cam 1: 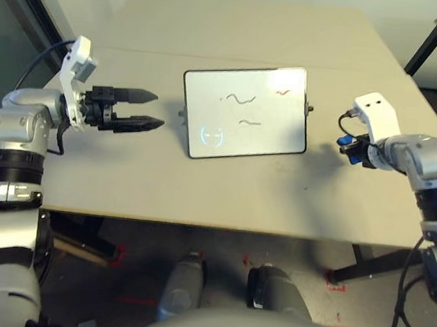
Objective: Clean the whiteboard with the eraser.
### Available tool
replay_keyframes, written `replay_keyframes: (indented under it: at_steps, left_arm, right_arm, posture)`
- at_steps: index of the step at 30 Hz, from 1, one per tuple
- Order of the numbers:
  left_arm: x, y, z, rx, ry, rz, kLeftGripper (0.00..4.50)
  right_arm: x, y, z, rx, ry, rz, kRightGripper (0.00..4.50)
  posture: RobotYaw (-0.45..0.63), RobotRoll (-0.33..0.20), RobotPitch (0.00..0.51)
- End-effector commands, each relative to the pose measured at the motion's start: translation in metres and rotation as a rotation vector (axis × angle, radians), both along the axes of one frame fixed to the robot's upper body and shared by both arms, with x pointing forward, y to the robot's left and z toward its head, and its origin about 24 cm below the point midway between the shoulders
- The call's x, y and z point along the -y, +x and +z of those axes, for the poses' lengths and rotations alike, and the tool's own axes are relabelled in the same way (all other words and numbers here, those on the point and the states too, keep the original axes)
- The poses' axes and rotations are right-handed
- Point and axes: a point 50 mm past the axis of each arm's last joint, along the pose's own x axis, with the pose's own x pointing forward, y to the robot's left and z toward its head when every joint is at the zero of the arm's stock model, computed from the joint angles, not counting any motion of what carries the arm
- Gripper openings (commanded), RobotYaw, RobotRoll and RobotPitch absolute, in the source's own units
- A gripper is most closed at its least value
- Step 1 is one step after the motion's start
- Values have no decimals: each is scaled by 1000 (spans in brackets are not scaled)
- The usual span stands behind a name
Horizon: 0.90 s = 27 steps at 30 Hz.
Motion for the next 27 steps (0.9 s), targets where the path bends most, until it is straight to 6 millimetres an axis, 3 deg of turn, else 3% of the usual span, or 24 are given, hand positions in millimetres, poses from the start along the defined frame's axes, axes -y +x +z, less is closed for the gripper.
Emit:
replay_keyframes:
  at_steps: [1, 7, 11, 19, 27]
  left_arm:
    - [2, 4, -1, -2, 12, -1, 4500]
    - [5, 6, -2, 3, 9, -9, 4500]
    - [5, 6, -1, 7, 6, -11, 4500]
    - [6, 6, -2, 11, 4, -8, 4500]
    - [5, 7, 0, 20, 3, -3, 4500]
  right_arm:
    - [-19, 2, 16, 134, -92, 145, 304]
    - [-48, 10, 23, 334, -344, 370, 304]
    - [-62, 12, 23, 360, -375, 437, 304]
    - [-74, 28, 30, 395, -428, 458, 304]
    - [-72, 41, 24, 400, -631, 501, 304]
  posture:
    - [256, 0, 29]
    - [250, 0, 23]
    - [249, 0, 23]
    - [255, 0, 27]
    - [263, 0, 25]
